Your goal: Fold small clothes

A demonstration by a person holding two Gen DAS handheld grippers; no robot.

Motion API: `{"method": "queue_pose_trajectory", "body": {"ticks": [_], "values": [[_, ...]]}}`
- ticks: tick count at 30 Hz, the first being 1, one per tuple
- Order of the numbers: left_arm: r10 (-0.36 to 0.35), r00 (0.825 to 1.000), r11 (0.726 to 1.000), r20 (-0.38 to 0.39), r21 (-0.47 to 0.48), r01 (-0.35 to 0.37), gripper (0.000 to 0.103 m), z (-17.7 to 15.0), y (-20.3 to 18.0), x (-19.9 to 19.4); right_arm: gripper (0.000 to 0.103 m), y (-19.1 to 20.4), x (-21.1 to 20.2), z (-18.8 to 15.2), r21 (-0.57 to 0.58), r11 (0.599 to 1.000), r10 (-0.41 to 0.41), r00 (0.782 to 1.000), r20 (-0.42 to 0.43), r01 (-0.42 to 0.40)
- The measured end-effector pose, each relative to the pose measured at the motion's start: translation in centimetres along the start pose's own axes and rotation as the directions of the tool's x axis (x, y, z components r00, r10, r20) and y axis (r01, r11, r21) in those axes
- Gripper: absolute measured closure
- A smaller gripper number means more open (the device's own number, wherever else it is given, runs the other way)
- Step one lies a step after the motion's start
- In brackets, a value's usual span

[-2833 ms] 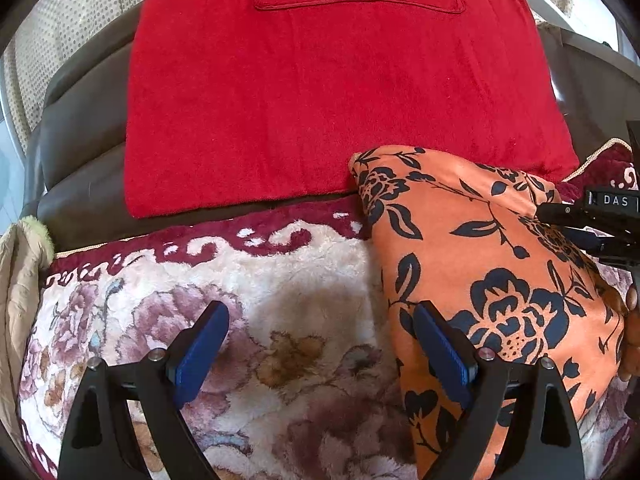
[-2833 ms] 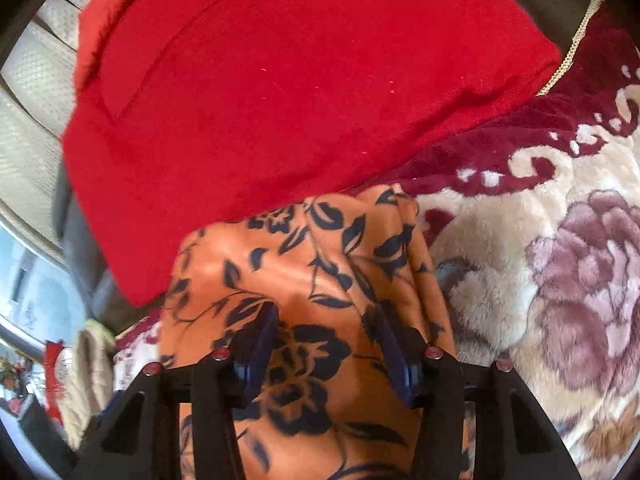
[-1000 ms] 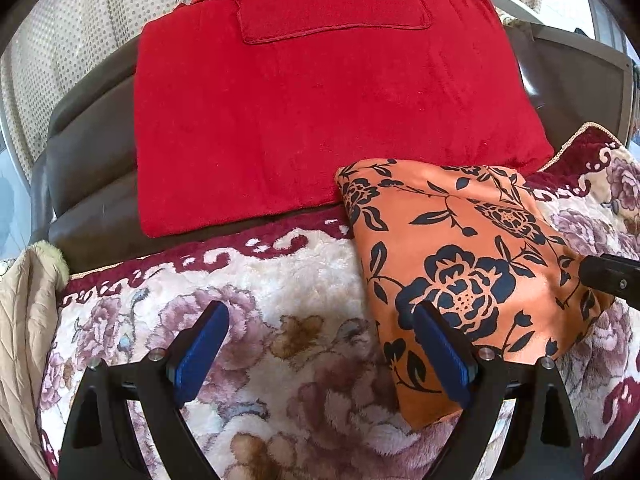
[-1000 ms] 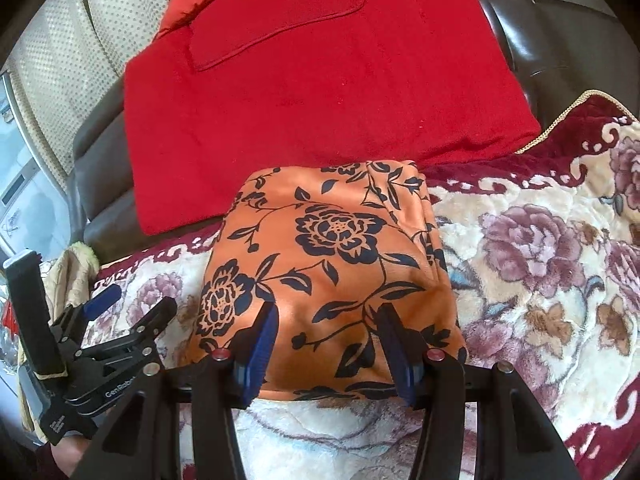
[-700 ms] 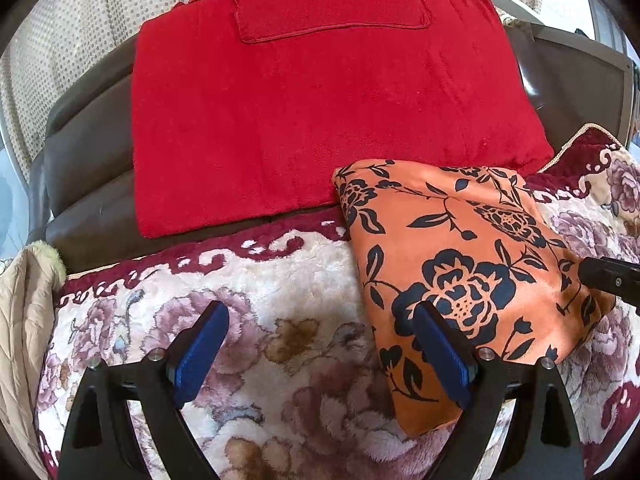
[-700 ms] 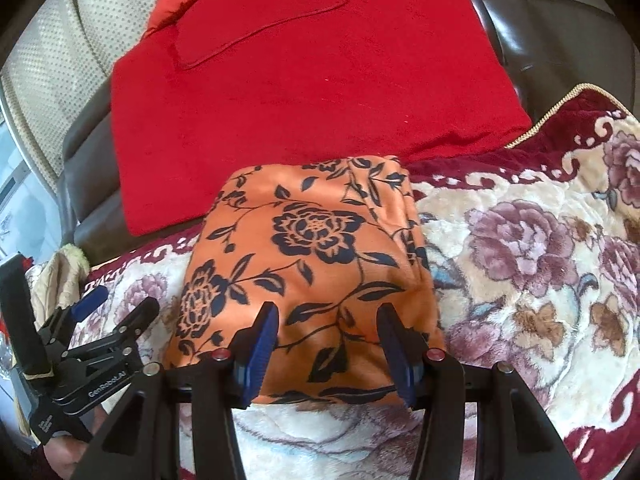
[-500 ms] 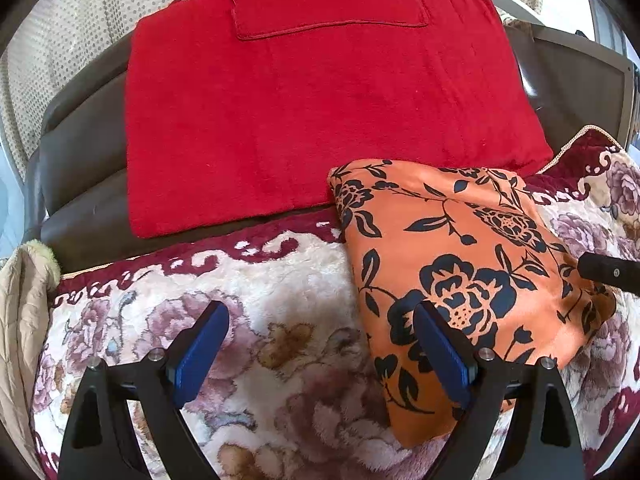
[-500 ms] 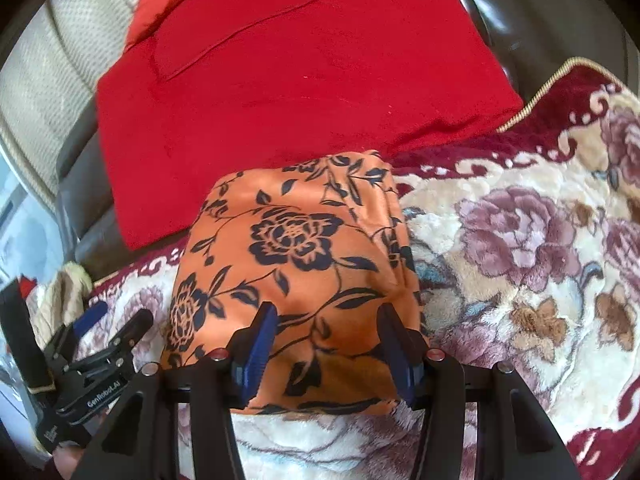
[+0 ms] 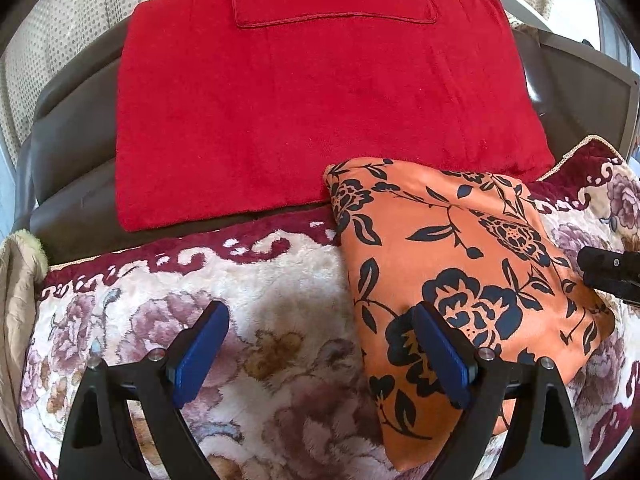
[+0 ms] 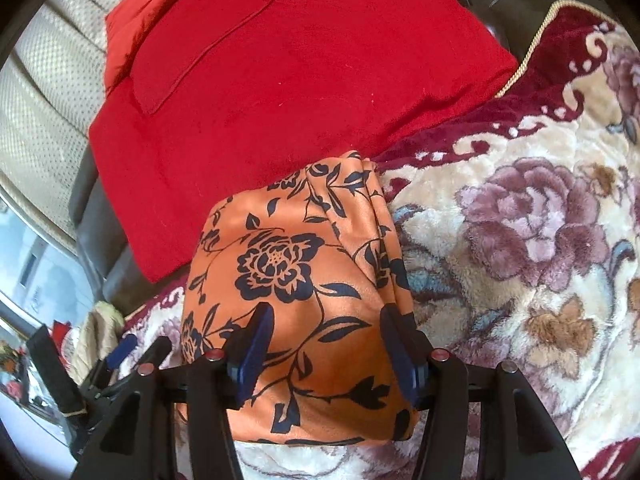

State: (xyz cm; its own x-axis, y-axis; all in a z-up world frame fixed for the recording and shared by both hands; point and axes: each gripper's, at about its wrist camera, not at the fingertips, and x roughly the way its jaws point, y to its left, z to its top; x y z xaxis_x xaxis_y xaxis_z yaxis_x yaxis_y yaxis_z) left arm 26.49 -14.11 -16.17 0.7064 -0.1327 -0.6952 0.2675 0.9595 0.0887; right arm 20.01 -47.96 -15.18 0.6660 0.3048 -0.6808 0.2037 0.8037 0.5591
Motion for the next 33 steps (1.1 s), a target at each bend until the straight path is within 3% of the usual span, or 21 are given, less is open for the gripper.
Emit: {"method": "queue_pose_trajectory", "body": {"ticks": [10, 22, 26, 30, 33], "values": [[-0.025, 0.999, 1.000, -0.022, -0.014, 0.024, 0.010, 0.1, -0.1, 0.6, 0.041, -1.9, 0.5, 0.6, 0.089, 0.993, 0.082, 0.997, -0.014, -0.080], [-0.061, 0.997, 0.998, -0.052, -0.032, 0.060, 0.010, 0.0, -0.2, 1.3, 0.038, -2.8, 1.2, 1.0, 0.114, 0.990, 0.083, 0.996, -0.035, -0.079], [-0.103, 0.992, 0.994, -0.074, -0.035, 0.100, 0.010, 0.0, -0.4, 1.7, 0.037, -2.9, 1.5, 1.0, 0.118, 0.989, 0.094, 0.994, -0.048, -0.088], [-0.227, 0.966, 0.973, -0.127, -0.065, 0.220, 0.010, 0.1, -0.3, 2.5, 0.035, -3.1, 2.3, 1.2, 0.131, 0.985, 0.127, 0.989, -0.081, -0.116], [-0.334, 0.927, 0.941, -0.172, -0.123, 0.316, 0.010, 0.0, 0.3, 3.4, 0.034, -3.5, 3.0, 1.2, 0.153, 0.979, 0.153, 0.982, -0.111, -0.135]]}}
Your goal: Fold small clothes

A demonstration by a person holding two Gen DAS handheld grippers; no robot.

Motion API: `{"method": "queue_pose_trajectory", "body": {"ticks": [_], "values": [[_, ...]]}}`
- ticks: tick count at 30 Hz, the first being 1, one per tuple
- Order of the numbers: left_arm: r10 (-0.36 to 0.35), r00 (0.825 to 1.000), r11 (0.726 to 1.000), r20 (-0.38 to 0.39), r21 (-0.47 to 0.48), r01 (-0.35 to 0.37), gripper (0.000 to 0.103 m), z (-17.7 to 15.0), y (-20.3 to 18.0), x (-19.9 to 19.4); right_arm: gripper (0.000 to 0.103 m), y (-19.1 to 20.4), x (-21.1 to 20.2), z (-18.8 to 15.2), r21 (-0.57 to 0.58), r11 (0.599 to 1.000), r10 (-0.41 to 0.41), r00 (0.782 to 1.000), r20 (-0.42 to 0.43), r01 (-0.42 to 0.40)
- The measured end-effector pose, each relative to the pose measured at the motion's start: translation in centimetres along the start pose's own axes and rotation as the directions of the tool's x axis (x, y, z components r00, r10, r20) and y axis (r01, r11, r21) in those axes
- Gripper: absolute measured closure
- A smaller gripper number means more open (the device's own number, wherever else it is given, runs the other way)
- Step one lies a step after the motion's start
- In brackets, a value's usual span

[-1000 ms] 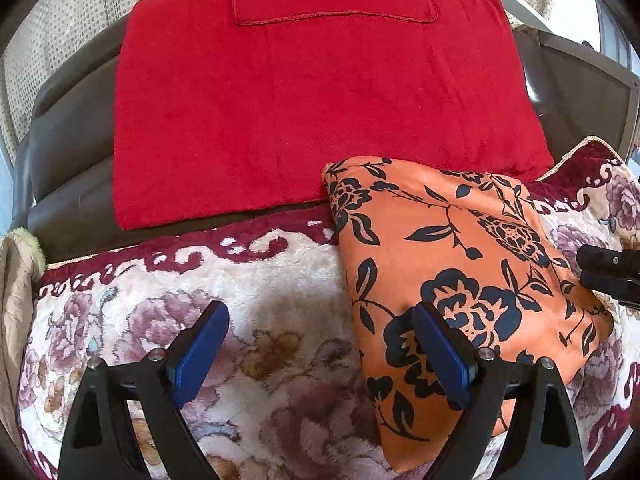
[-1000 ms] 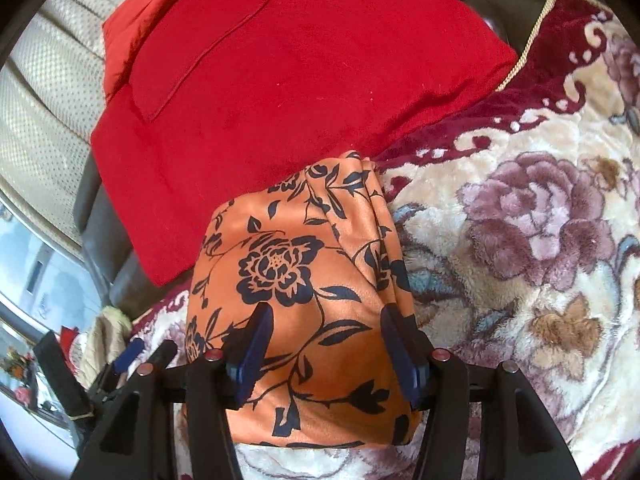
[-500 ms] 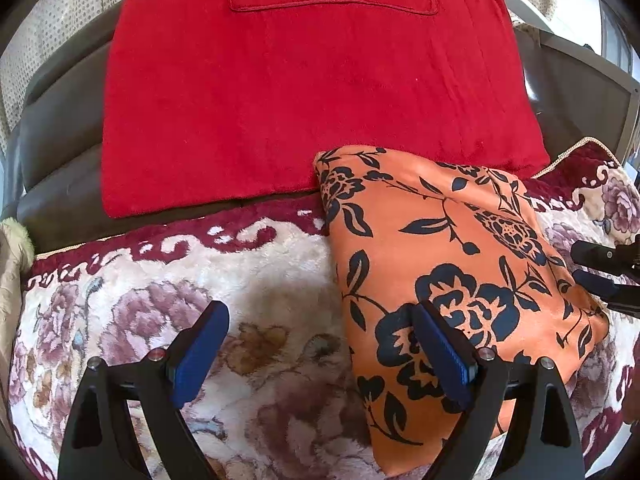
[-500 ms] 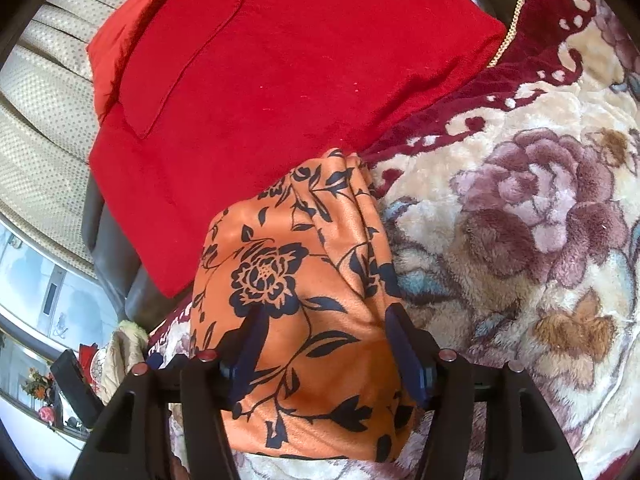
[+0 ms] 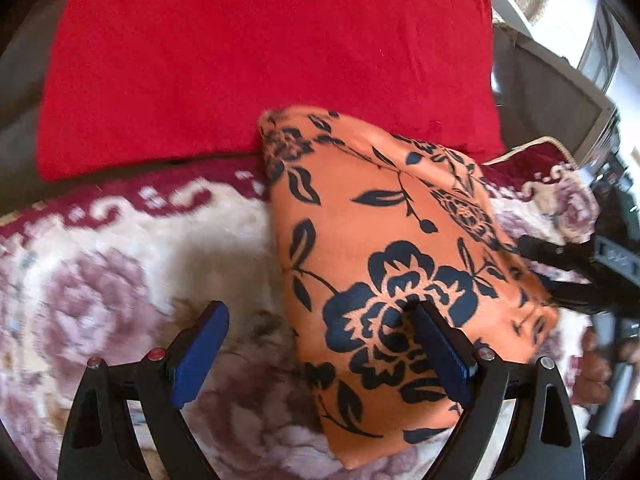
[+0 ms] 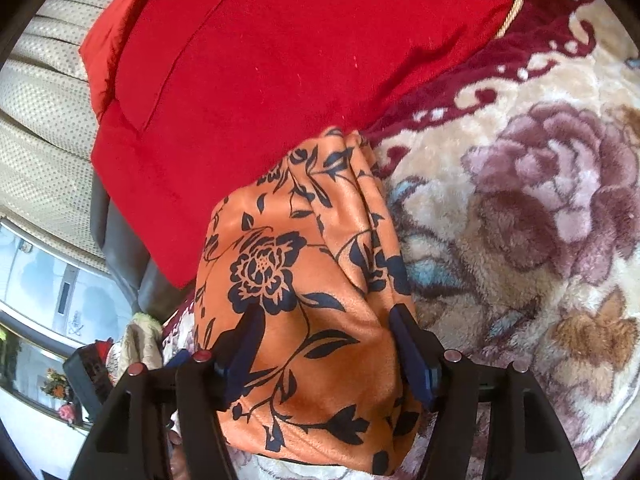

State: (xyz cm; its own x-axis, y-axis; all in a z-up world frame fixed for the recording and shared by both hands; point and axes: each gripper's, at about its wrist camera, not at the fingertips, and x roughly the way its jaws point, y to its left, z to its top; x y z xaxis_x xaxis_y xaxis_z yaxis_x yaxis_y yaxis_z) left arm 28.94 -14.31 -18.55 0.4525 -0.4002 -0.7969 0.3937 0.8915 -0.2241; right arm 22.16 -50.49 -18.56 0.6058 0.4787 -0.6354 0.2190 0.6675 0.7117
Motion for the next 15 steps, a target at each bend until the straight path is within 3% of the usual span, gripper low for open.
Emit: {"method": "queue_pose_trajectory", "body": {"ticks": [4, 7, 15], "values": [[-0.122, 0.991, 0.987, -0.054, -0.110, 0.116, 0.010, 0.2, 2.1, 1.1, 0.032, -0.4, 0.6, 0.2, 0.013, 1.000, 0.014, 1.000, -0.020, -0.013], [-0.174, 0.983, 0.972, -0.053, -0.167, 0.163, 0.010, 0.2, 3.0, 1.4, 0.032, -0.6, 0.7, 0.4, 0.016, 1.000, 0.019, 1.000, -0.021, -0.018], [-0.323, 0.944, 0.919, -0.068, -0.259, 0.296, 0.010, 0.1, 3.8, 2.8, 0.025, -1.5, 2.2, 1.0, 0.053, 0.996, 0.076, 0.996, -0.055, -0.073]]}}
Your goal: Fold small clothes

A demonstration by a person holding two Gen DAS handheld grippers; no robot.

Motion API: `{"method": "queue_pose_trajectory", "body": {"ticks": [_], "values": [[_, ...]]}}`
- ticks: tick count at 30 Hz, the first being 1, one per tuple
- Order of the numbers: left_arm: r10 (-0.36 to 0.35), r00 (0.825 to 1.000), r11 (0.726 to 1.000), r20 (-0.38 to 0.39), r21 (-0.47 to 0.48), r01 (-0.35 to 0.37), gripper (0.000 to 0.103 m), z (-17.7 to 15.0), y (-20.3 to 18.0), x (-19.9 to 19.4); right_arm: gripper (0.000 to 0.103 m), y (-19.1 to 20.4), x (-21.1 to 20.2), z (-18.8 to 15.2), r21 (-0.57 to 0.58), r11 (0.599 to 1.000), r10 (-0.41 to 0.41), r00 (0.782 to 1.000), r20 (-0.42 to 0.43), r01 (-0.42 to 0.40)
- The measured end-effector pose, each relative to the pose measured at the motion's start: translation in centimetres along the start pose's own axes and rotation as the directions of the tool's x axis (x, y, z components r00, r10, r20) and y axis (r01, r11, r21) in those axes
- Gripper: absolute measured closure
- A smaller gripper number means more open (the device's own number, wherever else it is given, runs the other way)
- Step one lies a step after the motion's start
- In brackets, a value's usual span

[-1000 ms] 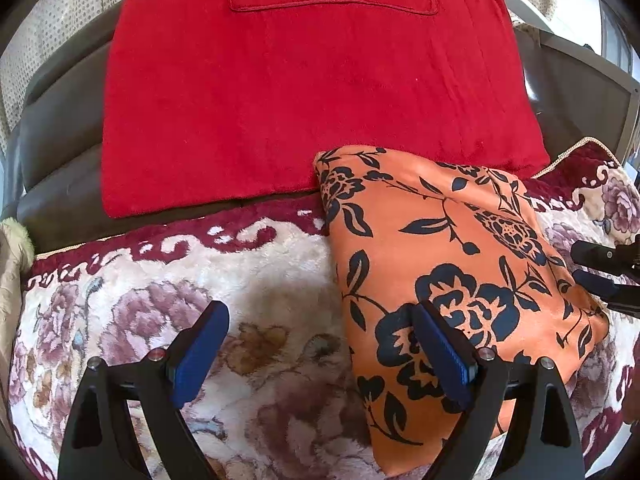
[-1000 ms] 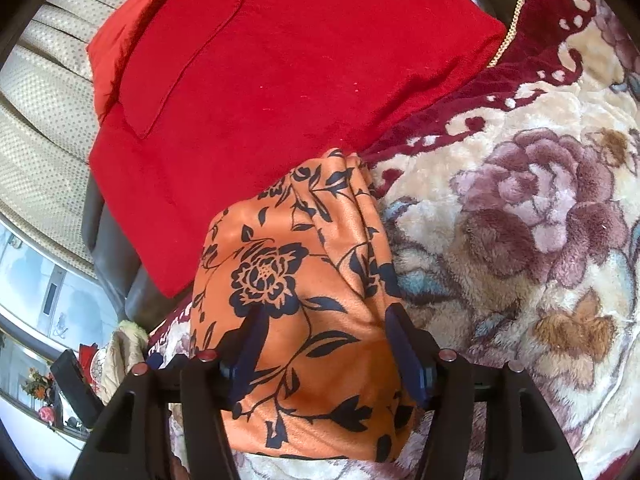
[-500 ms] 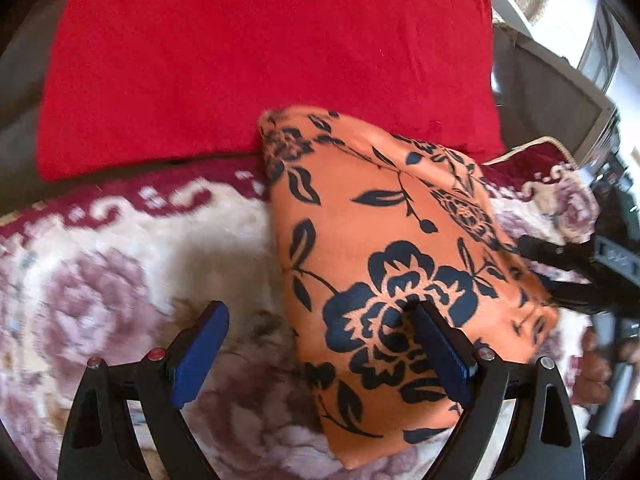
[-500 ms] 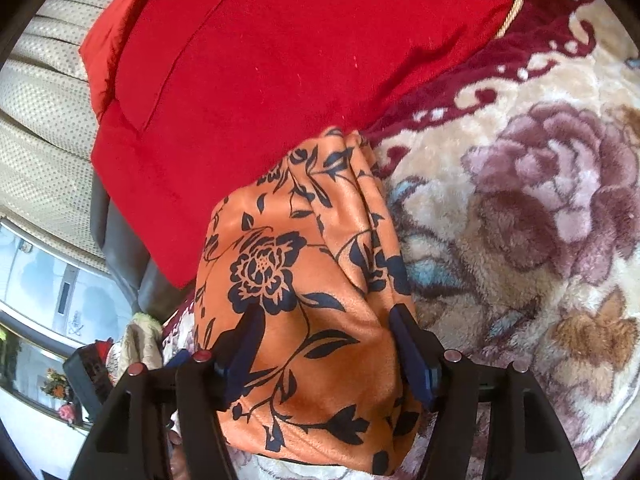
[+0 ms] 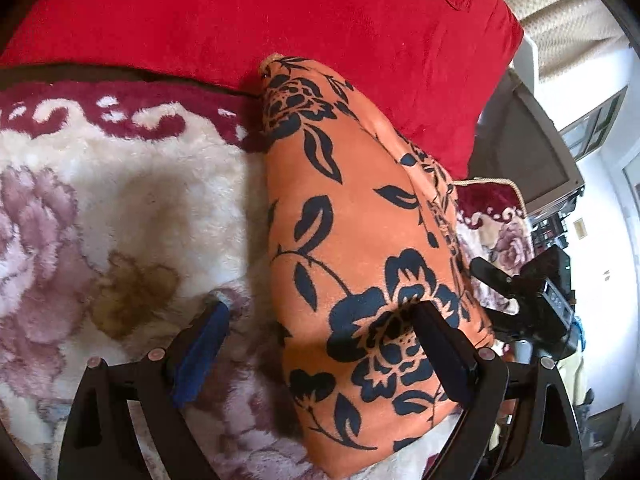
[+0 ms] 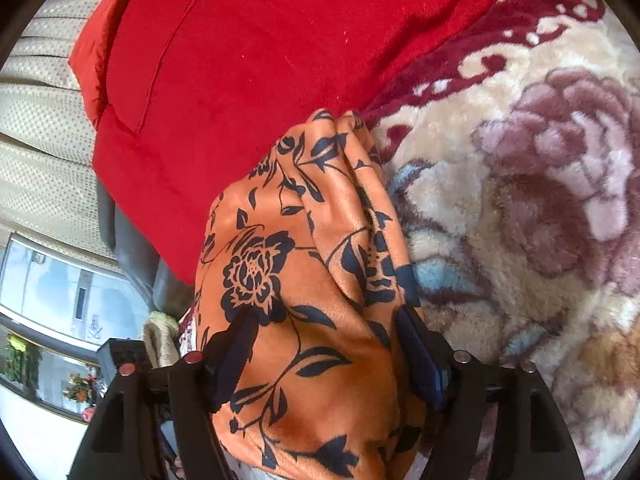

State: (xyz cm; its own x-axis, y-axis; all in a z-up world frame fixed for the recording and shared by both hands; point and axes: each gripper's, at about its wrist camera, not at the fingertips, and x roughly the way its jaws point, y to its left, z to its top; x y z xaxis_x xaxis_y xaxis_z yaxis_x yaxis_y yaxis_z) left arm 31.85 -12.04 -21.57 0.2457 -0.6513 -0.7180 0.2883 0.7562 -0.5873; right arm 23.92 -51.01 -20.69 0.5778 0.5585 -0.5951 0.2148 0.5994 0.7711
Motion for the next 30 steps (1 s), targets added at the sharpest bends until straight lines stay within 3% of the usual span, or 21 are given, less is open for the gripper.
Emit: {"method": "queue_pose_trajectory", "body": {"ticks": [6, 8, 11, 16, 19, 22, 25, 30], "values": [[-0.021, 0.999, 0.999, 0.028, 0.039, 0.020, 0.010, 0.0, -1.3, 0.3, 0.022, 0.5, 0.7, 0.1, -0.023, 1.000, 0.014, 1.000, 0.009, -0.014], [-0.042, 0.999, 0.998, 0.025, 0.056, 0.041, 0.014, 0.0, -2.0, 0.8, 0.019, 1.0, 1.0, 0.0, -0.041, 0.999, 0.010, 1.000, 0.014, -0.010], [-0.022, 0.999, 0.997, 0.046, 0.077, 0.018, 0.016, -0.2, -2.5, 0.8, 0.019, 1.9, 1.5, -0.2, -0.072, 0.997, -0.012, 0.999, 0.030, 0.014], [-0.032, 0.996, 0.996, 0.080, 0.084, 0.026, 0.034, -0.1, -2.6, 0.2, 0.021, 4.0, 2.1, -1.1, -0.177, 0.982, -0.064, 0.996, 0.058, 0.073], [-0.028, 0.994, 0.994, 0.108, 0.106, 0.017, 0.051, -0.1, -3.0, -0.3, 0.030, 5.4, 2.3, -1.9, -0.230, 0.967, -0.096, 0.992, 0.083, 0.113], [-0.025, 0.992, 0.993, 0.127, 0.118, 0.010, 0.057, -0.2, -3.3, -0.9, 0.059, 6.4, 2.0, -2.2, -0.261, 0.953, -0.124, 0.985, 0.124, 0.153], [-0.013, 0.990, 0.991, 0.143, 0.136, -0.007, 0.060, -0.4, -3.9, -1.3, 0.072, 6.6, 1.3, -2.1, -0.248, 0.960, -0.093, 0.984, 0.150, 0.129], [0.020, 0.990, 0.986, 0.138, 0.160, -0.042, 0.060, -1.0, -3.9, -1.9, 0.074, 7.0, 0.4, -2.5, -0.265, 0.956, -0.087, 0.984, 0.153, 0.126]]}}
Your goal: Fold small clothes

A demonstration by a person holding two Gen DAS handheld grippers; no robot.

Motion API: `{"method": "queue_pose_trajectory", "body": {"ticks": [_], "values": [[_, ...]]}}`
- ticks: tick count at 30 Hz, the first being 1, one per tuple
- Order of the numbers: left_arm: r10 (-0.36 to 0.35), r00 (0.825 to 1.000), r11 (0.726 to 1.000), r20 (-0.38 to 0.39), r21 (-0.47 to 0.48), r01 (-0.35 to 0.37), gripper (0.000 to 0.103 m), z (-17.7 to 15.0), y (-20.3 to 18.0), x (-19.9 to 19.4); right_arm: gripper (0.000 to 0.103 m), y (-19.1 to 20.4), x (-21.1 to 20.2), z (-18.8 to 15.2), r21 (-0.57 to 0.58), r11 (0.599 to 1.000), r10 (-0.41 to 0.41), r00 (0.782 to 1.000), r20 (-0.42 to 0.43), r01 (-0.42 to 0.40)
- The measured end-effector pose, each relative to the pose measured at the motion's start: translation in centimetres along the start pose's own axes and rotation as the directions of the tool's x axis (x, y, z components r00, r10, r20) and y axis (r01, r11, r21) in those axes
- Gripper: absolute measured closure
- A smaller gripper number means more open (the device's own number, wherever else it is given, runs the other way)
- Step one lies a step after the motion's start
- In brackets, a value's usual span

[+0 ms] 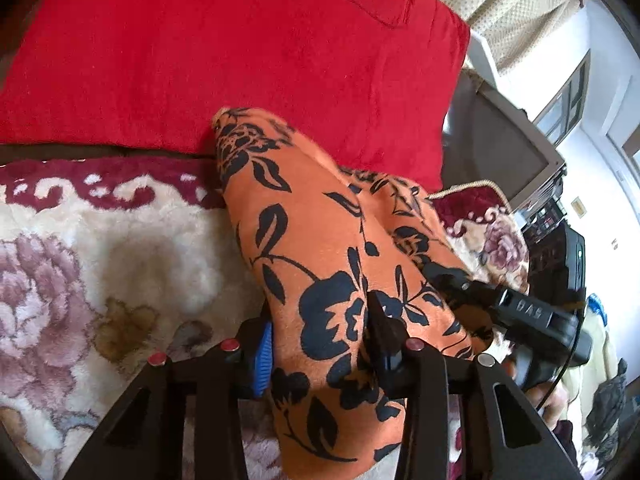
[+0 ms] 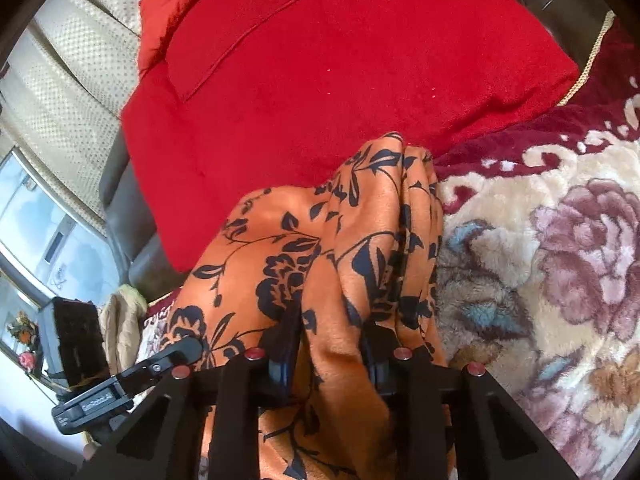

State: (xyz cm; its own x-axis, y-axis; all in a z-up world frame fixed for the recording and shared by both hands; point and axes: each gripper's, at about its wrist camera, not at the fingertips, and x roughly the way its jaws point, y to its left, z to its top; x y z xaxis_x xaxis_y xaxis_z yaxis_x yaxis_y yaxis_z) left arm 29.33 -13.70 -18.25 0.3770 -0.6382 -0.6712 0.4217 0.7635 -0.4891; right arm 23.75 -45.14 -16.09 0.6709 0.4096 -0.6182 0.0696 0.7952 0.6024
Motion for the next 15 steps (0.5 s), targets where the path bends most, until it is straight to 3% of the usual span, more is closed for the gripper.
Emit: {"method": "queue_pose_trajectory", "body": {"ticks": [4, 5, 6, 7, 8, 10, 15], "values": [[0.012, 0.997, 0.997, -0.077, -0.074, -0.018, 0.043, -0.3, 1.9, 1.1, 0.071, -2.7, -0.4, 0.2, 0.117, 0.993, 0.040, 0.998, -0.049, -0.034], [0.004, 0.997, 0.996, -0.083, -0.084, -0.011, 0.037, -0.3, 2.2, 1.0, 0.066, -3.6, -0.4, 0.2, 0.156, 0.986, 0.064, 0.996, -0.066, -0.053], [0.004, 0.996, 0.995, -0.093, -0.101, -0.013, 0.028, -0.2, 2.7, 1.1, 0.057, -4.5, -0.4, 0.3, 0.196, 0.978, 0.084, 0.993, -0.087, -0.065], [0.009, 0.995, 0.994, -0.099, -0.112, -0.020, 0.024, -0.1, 3.0, 1.2, 0.031, -4.9, -0.5, 0.3, 0.212, 0.975, 0.084, 0.992, -0.089, -0.064], [0.007, 0.995, 0.993, -0.101, -0.119, -0.019, 0.023, -0.2, 3.2, 1.3, 0.022, -5.5, -0.9, 0.3, 0.229, 0.971, 0.088, 0.993, -0.077, -0.068], [-0.034, 0.993, 0.988, -0.110, -0.154, 0.016, 0.022, -0.2, 4.0, 1.7, 0.022, -6.2, -1.3, 0.4, 0.240, 0.968, 0.086, 0.994, -0.068, -0.068], [-0.099, 0.990, 0.978, -0.101, -0.194, 0.078, 0.022, -0.1, 4.1, 2.7, 0.022, -8.4, 0.5, 0.2, 0.344, 0.927, 0.200, 0.973, -0.111, -0.151]]}}
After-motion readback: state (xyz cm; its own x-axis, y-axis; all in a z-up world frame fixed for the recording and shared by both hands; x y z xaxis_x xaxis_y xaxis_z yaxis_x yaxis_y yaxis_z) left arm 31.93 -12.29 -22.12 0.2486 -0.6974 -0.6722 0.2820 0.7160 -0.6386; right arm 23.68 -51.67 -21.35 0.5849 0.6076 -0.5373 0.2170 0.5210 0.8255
